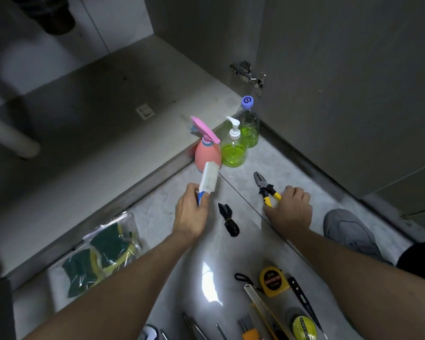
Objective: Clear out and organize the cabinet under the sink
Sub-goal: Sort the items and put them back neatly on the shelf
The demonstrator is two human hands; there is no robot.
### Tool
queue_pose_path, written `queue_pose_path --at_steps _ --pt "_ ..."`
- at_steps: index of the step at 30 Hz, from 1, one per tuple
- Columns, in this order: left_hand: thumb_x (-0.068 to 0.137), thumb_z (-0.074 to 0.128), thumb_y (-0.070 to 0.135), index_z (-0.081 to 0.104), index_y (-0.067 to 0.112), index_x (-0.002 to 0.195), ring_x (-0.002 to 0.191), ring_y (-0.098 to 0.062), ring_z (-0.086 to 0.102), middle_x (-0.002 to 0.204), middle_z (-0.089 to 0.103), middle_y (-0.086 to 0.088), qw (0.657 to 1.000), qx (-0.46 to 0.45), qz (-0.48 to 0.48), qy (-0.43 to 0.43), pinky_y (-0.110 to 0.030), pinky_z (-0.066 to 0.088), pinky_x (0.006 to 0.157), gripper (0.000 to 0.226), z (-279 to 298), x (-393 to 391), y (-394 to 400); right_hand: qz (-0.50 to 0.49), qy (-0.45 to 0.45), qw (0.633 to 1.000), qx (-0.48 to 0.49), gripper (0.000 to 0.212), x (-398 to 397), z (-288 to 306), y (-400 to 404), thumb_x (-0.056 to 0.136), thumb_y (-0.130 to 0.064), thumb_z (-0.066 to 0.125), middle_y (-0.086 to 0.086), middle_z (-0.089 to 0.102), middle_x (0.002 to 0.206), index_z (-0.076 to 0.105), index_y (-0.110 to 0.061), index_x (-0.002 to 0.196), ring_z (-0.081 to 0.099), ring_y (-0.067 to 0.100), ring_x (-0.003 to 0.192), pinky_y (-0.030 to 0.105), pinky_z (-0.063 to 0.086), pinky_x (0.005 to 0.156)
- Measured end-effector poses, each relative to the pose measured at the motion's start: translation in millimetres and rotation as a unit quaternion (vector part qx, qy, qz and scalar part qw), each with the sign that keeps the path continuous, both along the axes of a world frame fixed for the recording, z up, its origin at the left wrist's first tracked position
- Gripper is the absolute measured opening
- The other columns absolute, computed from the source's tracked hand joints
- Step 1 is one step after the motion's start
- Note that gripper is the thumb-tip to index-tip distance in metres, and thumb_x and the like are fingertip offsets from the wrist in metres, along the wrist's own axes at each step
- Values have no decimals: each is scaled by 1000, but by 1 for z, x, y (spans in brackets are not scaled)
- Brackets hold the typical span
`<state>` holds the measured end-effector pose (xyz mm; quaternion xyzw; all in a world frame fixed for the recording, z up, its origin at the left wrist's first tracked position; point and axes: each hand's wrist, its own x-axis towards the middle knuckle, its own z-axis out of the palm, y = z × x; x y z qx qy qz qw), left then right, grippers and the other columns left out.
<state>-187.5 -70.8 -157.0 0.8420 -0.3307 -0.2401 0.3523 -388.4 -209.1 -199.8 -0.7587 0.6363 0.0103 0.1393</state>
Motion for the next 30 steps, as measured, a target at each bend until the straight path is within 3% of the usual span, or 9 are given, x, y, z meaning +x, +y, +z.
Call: queue_pose_path --at_steps 2,8,13,16,20,23,25,27,30 --pt "98 50 30 45 22 80 67 -22 53 70 56 3 999 -15 42 23 -36 37 57 20 -4 -20 -3 -3 -28 999 45 55 -4 -4 -6 80 -47 71 9 48 118 55 -9 117 48 31 111 38 44 73" --pt "94 59 28 45 14 71 55 -13 41 59 43 4 980 -13 133 149 -31 39 56 31 -20 -77 7 25 -14 999 44 45 -11 1 -22 82 -42 69 7 50 116 59 -14 116 49 29 110 37 44 75" --pt "91 66 27 52 2 77 56 -12 36 62 40 -3 973 -21 121 196 -28 36 53 33 -30 -97 42 101 -105 988 -42 35 -7 3 -9 86 -29 66 8 56 113 62 -12 117 49 31 108 41 45 80" --pt "94 61 39 56 14 83 56 -11 41 63 45 -3 986 5 36 163 -33 39 53 28 -34 -93 73 188 -152 970 -20 21 7 4 5 90 -24 61 5 59 104 62 -13 108 53 28 101 38 44 76" --pt "99 54 35 60 25 93 64 -15 55 72 57 -4 990 53 -61 116 -39 47 62 13 -40 -73 108 250 -190 947 62 9 28 4 27 95 -27 56 -7 54 86 59 -19 95 57 23 87 31 35 65" --pt "99 53 28 63 25 103 75 -13 58 83 62 2 976 118 -163 80 -29 47 69 11 -39 -56 121 244 -170 948 111 18 44 2 40 95 -38 57 -7 57 85 57 -21 96 57 19 84 33 40 65" --pt "97 54 26 64 23 103 87 -13 57 95 63 4 968 138 -205 41 -32 49 79 12 -37 -47 121 246 -120 953 131 32 53 3 46 90 -48 62 -6 58 90 55 -20 105 55 17 85 33 40 65" --pt "95 54 28 61 25 96 94 -11 54 99 61 9 966 126 -225 -16 -34 49 82 7 -29 -42 116 256 -80 954 131 35 59 0 52 87 -41 64 0 61 96 52 -17 110 60 23 89 33 40 66" --pt "89 50 30 48 29 85 85 -13 52 89 56 11 964 82 -222 -123 -35 47 69 5 -15 -32 105 247 -77 959 115 28 65 -4 59 85 -25 58 7 64 96 52 -15 110 63 33 93 34 41 66"
